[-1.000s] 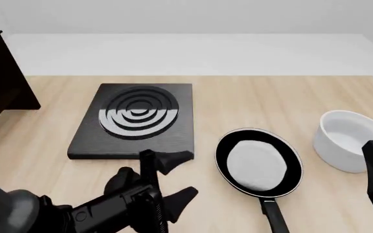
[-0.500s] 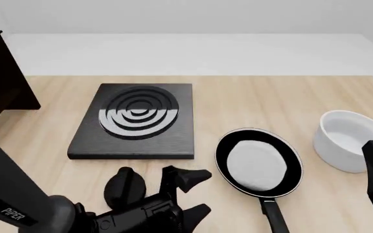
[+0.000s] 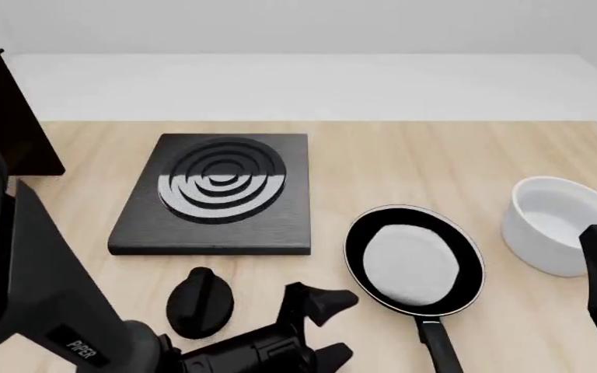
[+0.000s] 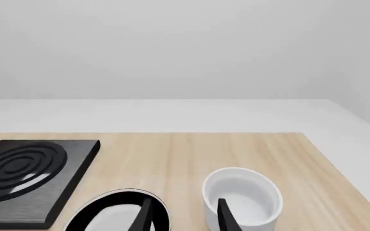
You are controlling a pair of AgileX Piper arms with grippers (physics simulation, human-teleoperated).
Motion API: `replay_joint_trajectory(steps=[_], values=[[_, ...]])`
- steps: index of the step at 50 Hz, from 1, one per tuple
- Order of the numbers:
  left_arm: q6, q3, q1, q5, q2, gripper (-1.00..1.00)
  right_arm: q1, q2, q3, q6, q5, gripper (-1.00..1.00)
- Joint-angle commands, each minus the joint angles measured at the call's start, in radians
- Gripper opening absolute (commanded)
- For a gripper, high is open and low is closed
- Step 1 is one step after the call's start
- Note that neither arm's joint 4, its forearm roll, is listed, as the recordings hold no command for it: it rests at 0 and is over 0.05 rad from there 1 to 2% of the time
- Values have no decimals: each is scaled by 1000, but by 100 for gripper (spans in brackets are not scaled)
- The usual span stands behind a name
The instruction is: Put the frying pan under the cabinet shelf.
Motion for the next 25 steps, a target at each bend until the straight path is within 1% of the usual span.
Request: replay_joint_trajectory(steps=[1,15,25], values=[[-15,-43,-38,6,65,100,0,0,0,0,0,100],[-27,-96,-68,7,133,100,0,0,0,0,0,100],[-26,-127,-79,33,145,100,0,0,0,0,0,100]])
